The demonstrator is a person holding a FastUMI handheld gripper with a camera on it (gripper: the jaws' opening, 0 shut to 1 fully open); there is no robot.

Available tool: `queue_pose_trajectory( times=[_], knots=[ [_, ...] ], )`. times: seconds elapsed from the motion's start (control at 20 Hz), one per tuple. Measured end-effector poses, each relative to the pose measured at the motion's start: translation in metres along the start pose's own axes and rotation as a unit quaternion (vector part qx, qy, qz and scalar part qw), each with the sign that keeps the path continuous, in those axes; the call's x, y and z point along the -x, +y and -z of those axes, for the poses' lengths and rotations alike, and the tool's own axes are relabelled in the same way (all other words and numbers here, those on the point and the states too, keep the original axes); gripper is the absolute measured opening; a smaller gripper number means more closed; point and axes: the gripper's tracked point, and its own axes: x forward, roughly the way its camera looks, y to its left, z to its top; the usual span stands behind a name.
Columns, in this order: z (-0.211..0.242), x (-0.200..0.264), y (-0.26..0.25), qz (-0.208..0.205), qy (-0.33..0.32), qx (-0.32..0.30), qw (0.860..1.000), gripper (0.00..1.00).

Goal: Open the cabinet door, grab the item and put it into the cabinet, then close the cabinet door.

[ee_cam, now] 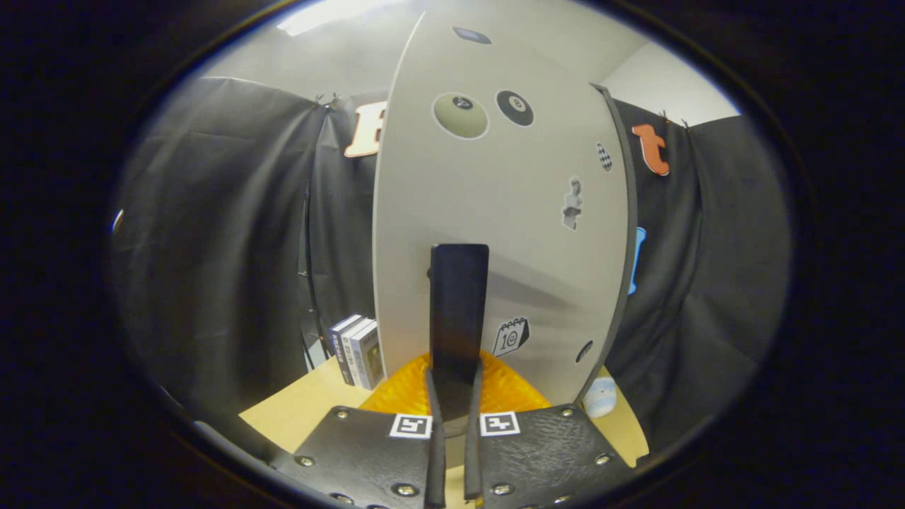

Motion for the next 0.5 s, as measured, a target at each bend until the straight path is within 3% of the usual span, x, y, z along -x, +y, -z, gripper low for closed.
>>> queue_pose_trajectory(
  times=[0.5],
  knots=[
    [0.004, 0.043, -0.043, 0.051, 0.008, -0.012, 0.999, 0.1]
  ],
)
